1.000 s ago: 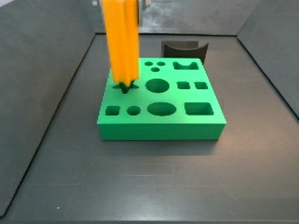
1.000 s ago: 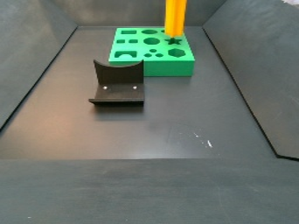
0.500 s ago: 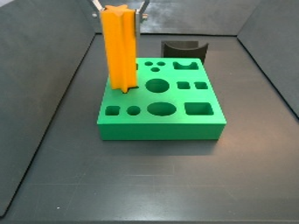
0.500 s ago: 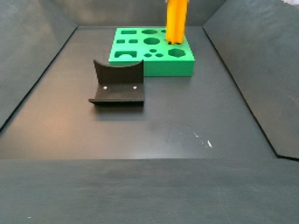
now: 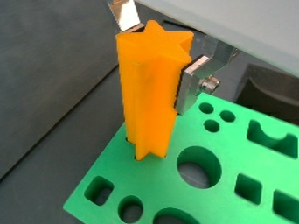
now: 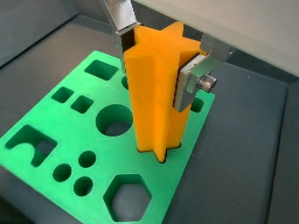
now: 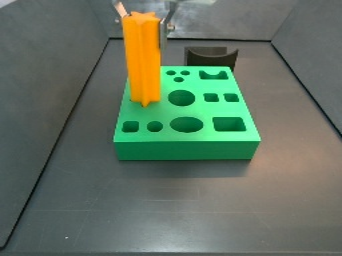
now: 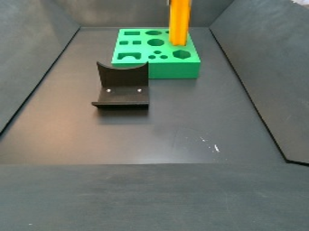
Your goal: Insert the star object.
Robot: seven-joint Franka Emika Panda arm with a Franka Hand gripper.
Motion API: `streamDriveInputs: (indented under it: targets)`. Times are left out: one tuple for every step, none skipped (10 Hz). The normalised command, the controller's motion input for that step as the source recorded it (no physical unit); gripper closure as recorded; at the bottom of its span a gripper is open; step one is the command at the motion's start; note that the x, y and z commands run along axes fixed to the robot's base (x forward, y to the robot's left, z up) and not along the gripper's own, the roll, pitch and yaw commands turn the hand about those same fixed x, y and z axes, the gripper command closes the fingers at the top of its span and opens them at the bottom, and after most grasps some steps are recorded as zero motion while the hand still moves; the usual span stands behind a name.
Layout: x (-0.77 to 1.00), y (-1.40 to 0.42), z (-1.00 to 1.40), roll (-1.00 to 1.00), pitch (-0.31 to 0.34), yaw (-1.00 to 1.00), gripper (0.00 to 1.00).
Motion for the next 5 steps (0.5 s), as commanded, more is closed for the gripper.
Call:
streamDriveInputs:
  targets:
    - [0.0, 0.0, -0.22, -0.04, -0.016, -0.26, 1.0]
    - [0.0, 0.0, -0.24, -0.03, -0.023, -0.11, 1.0]
    - [0.0, 0.0, -0.32, 0.0, -0.043, 0.0, 1.0]
    - [0.0, 0.0, -0.39, 0.0, -0.089, 0.09, 1.0]
    - [0.0, 0.0, -0.39, -0.02, -0.091, 0.15, 1.0]
